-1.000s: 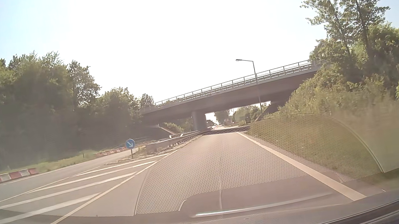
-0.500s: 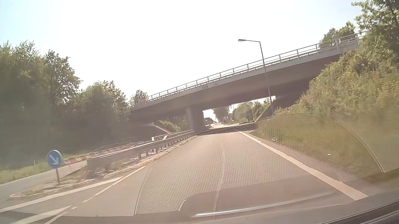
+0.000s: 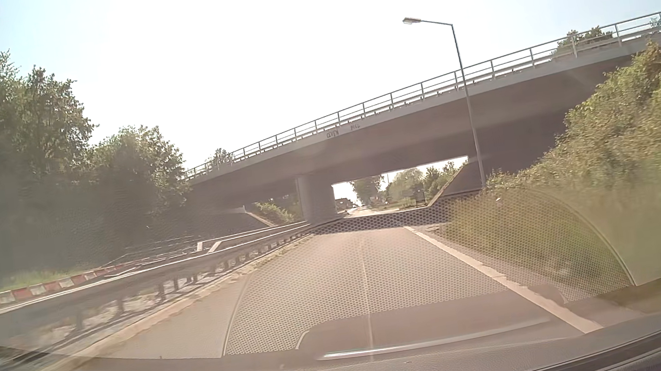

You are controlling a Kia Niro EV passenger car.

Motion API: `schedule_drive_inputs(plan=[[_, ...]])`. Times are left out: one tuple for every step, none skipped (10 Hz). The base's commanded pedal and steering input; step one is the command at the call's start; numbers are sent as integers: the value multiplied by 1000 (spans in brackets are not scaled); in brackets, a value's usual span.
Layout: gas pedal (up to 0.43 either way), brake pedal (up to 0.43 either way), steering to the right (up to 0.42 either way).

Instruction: Follow the waypoints while adhering to traffic rules and regulations

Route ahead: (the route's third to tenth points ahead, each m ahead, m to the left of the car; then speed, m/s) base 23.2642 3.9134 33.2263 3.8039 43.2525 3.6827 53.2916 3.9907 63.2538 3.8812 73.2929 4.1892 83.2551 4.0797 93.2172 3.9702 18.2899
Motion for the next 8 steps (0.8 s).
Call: schedule_drive_inputs(plan=[[0,6,0],[0,6,0],[0,6,-1],[0,6,-1],[0,6,-1],[0,6,-1],[0,6,-1],[0,6,-1]])
